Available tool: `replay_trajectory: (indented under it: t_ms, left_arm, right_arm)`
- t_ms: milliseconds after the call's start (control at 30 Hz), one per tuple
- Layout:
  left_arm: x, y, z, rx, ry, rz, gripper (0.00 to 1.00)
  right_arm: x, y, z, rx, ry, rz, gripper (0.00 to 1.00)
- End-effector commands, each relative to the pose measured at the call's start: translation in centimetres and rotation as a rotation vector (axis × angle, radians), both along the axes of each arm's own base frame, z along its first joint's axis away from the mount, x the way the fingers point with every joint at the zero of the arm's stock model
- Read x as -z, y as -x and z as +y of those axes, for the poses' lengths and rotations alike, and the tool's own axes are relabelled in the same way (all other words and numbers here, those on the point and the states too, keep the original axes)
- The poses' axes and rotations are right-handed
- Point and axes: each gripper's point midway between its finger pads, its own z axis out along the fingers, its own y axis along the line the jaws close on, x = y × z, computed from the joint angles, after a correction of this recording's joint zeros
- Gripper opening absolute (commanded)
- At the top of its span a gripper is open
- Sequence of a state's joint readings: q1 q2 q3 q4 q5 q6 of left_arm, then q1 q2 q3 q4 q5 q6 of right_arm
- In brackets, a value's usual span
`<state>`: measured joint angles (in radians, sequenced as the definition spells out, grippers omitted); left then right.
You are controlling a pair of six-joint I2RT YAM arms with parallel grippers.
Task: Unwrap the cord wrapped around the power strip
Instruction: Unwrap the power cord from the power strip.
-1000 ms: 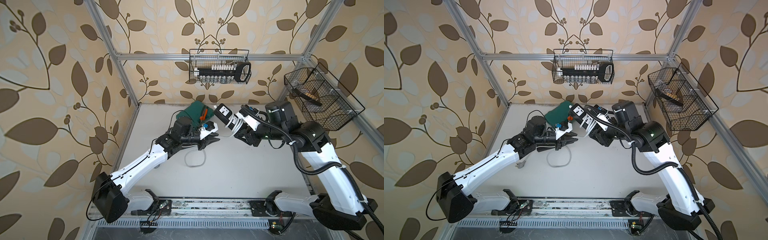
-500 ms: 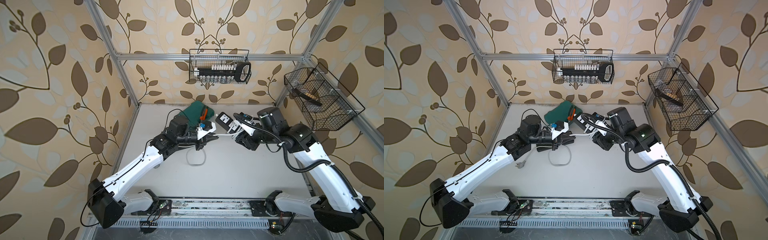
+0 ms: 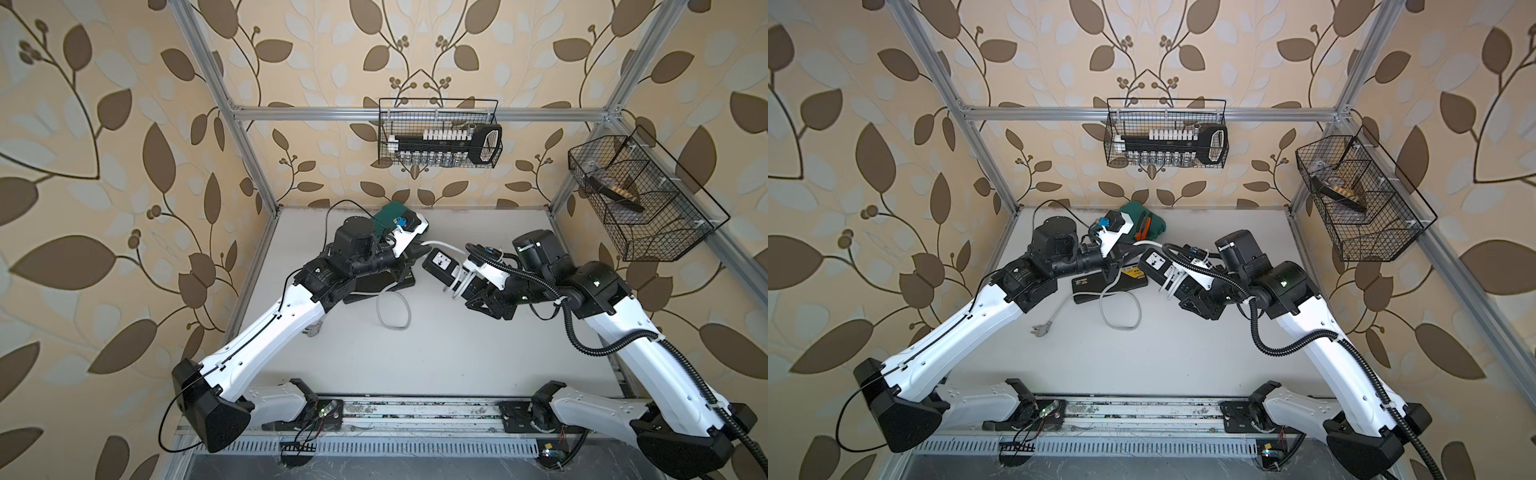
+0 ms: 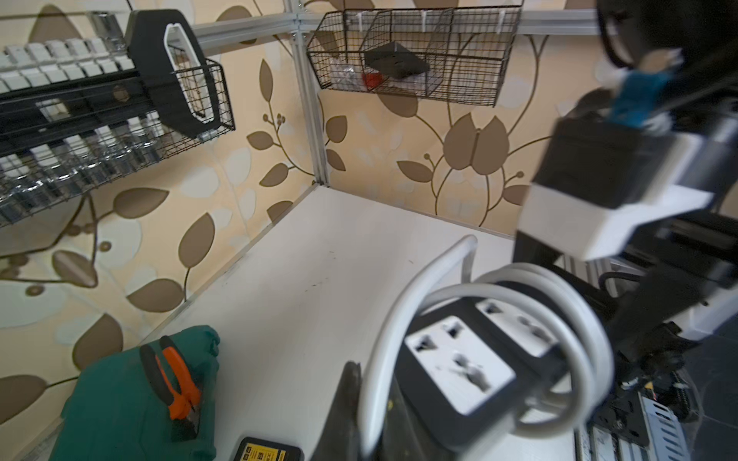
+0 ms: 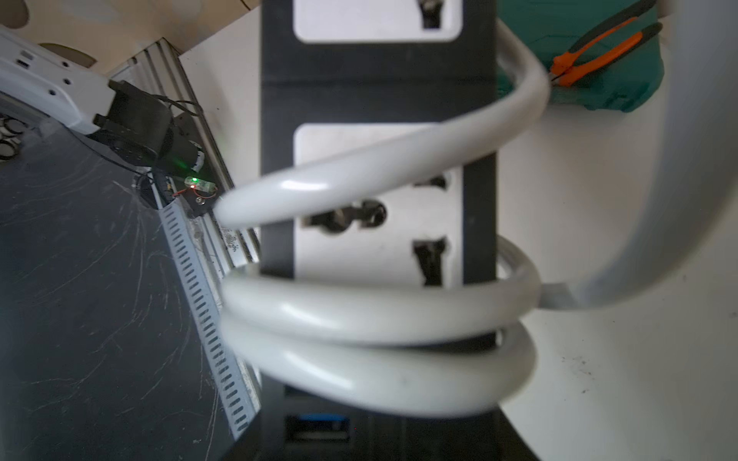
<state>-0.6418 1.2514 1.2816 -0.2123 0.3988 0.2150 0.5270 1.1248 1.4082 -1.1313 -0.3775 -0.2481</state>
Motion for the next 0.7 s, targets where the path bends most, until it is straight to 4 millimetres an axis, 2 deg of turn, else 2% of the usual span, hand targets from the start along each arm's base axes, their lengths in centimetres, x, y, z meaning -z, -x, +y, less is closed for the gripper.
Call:
replay_trajectory:
  t_ms: [0, 200, 333, 433, 533, 667]
  left_arm:
    - [-0.8, -2.3, 1.2, -0.153, 0.009, 0.027, 0.0]
    - [-0.2, -3.1, 1.4, -0.184, -0.001, 0.06, 0.0]
    - [1.9, -3.5, 1.8, -0.196, -0.035, 0.102, 0.0]
    - [3.5, -3.3, 1.8, -0.179, -0.058, 0.131, 0.03]
    - [4.7, -2.2, 1.5, -0.121, -0.083, 0.155, 0.1]
    - [5.7, 0.0, 1.2, -0.012, -0.118, 0.159, 0.33]
  right_arm:
    - [-2.7, 1.9, 1.2, -0.1, -0.111, -0.021, 0.0]
    - [-4.6, 2.9, 1.3, -0.123, -0.152, -0.034, 0.0]
    - [-7.3, 2.7, 1.4, -0.121, -0.193, -0.098, 0.0]
    - [-9.4, 1.6, 1.0, -0.077, -0.198, -0.188, 0.0]
    - [-10.5, -0.2, 0.2, -0.003, -0.161, -0.266, 0.0]
    - [-10.7, -2.7, -1.4, 0.103, -0.059, -0.335, 0.0]
